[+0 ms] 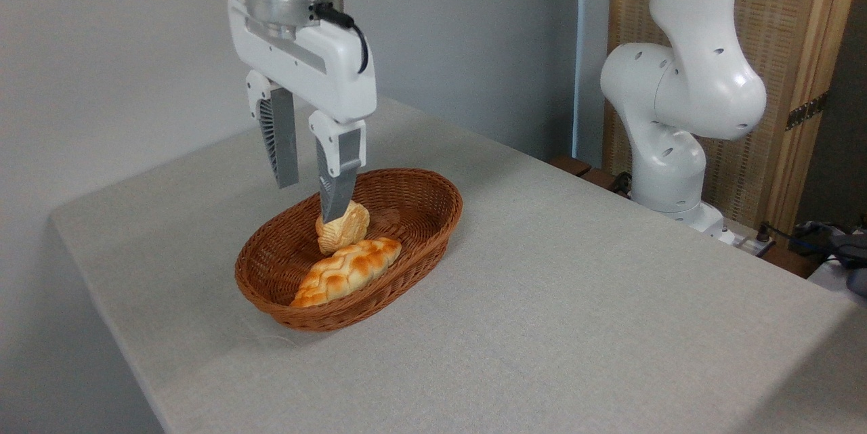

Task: Put bread into the basket
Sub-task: 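Open the gripper to release the bun and raise it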

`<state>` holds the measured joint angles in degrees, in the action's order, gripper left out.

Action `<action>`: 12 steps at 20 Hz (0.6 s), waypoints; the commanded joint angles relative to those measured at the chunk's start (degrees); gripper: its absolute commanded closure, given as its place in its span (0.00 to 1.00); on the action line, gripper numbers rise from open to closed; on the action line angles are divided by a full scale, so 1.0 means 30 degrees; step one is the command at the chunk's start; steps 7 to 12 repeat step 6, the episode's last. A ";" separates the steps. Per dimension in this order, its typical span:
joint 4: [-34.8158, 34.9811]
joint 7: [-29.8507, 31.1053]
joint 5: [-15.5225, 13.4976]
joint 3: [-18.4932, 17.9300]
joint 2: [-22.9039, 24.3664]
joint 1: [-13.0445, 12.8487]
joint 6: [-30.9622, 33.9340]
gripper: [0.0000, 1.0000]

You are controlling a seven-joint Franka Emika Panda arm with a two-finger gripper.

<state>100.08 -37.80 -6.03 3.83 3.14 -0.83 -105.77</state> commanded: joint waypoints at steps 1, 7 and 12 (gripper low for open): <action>-0.0548 0.0236 0.0223 -0.0340 0.0007 -0.0103 0.1361 0.00; -0.0519 0.0207 0.0252 -0.0282 0.0007 -0.0132 0.1625 0.00; -0.0519 0.0207 0.0252 -0.0282 0.0007 -0.0132 0.1625 0.00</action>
